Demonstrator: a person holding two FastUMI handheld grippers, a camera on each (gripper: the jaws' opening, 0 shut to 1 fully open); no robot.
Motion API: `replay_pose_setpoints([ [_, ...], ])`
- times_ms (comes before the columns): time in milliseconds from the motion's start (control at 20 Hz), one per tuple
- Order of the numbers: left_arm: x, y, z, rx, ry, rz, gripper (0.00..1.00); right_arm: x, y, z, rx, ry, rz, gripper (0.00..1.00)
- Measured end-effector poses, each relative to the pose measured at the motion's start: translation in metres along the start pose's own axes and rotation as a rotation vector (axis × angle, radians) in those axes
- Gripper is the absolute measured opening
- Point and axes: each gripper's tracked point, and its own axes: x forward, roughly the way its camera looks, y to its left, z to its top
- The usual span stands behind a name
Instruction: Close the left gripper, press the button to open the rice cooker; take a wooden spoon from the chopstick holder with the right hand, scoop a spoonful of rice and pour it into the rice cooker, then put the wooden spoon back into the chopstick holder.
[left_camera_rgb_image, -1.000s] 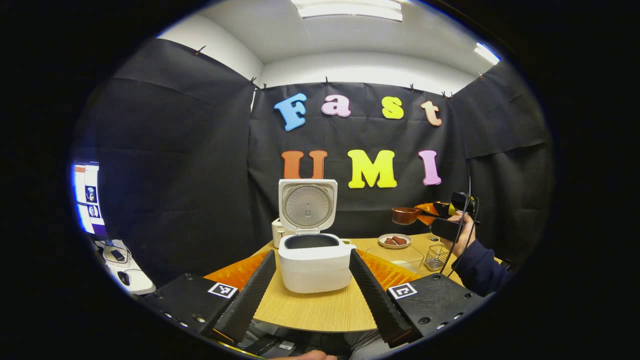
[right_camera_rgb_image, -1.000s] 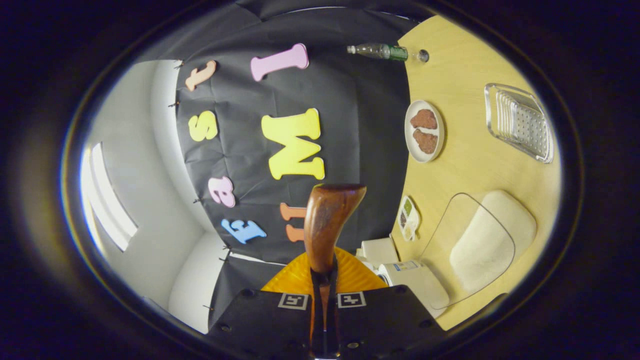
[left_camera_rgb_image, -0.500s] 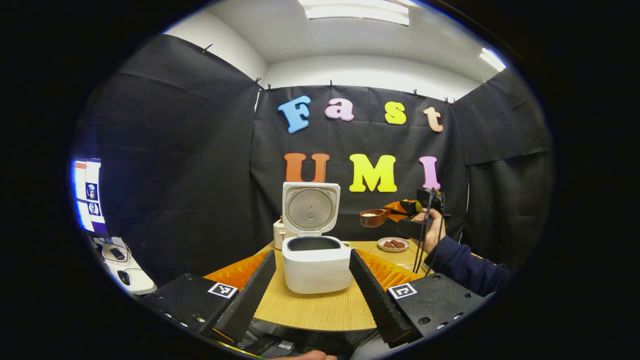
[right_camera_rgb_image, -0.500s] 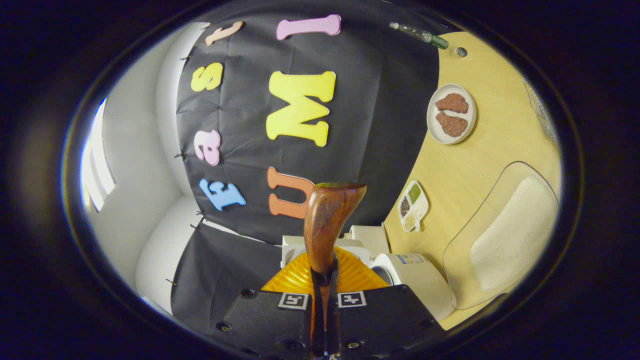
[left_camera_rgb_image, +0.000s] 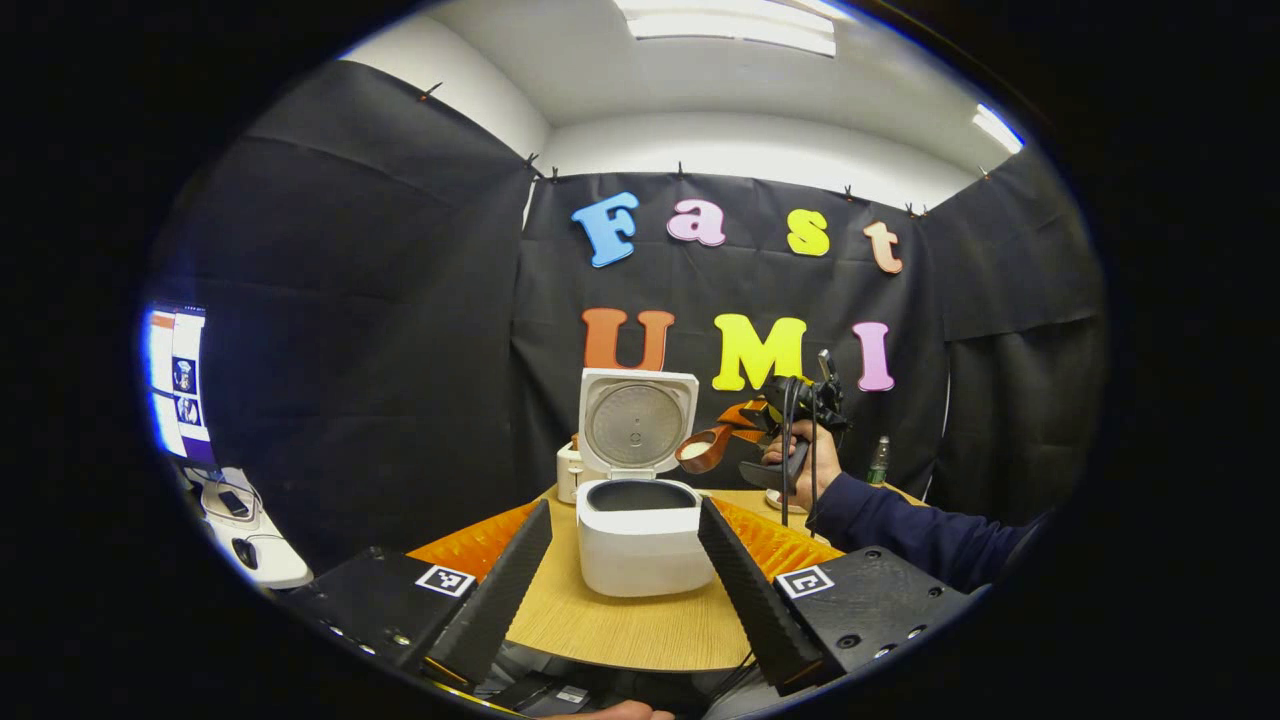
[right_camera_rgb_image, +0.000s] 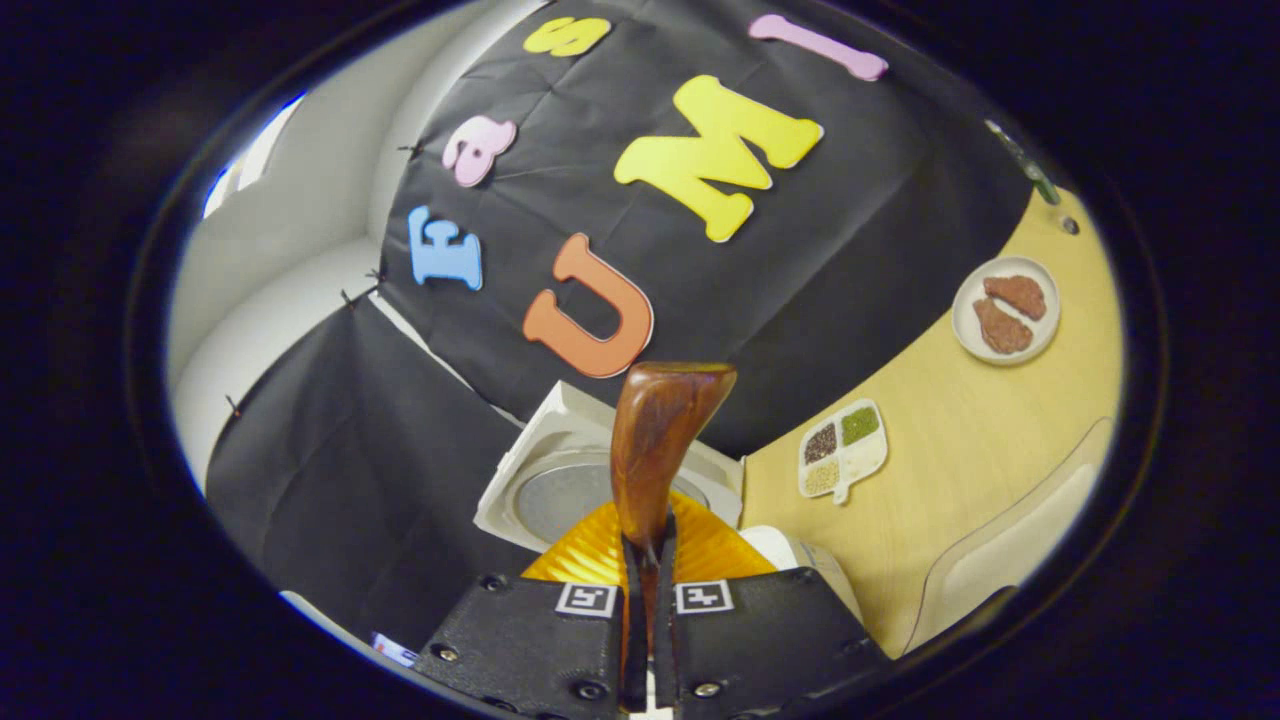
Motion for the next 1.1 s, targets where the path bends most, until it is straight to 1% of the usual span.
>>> replay_pose_setpoints([
  [100, 0.003, 0.009, -0.003, 0.002, 0.008, 0.038, 0.94, 0.013, 0.005, -0.008, -0.086, 0.008, -0.012, 0.08],
  [200, 0.003, 0.013, -0.006, 0.008, 0.011, 0.052, 0.94, 0.021, 0.013, -0.015, -0.171, 0.018, -0.013, 0.08],
  [400, 0.007, 0.015, -0.008, -0.002, 0.016, 0.048, 0.94, 0.034, 0.025, -0.019, -0.32, 0.015, -0.031, 0.08],
  [550, 0.009, 0.018, -0.009, -0.009, 0.016, 0.048, 0.94, 0.039, 0.034, -0.024, -0.46, 0.011, -0.039, 0.08],
  [700, 0.01, 0.021, -0.011, 0.006, 0.021, 0.055, 0.94, 0.044, 0.043, -0.032, -0.59, 0.015, -0.019, 0.08],
  [800, 0.01, 0.02, -0.014, 0.005, 0.028, 0.051, 0.94, 0.046, 0.044, -0.035, -0.673, 0.01, -0.023, 0.08],
  [1100, 0.009, 0.022, -0.013, -0.001, 0.033, 0.053, 0.94, 0.043, 0.058, -0.041, -0.844, -0.012, -0.004, 0.08],
])
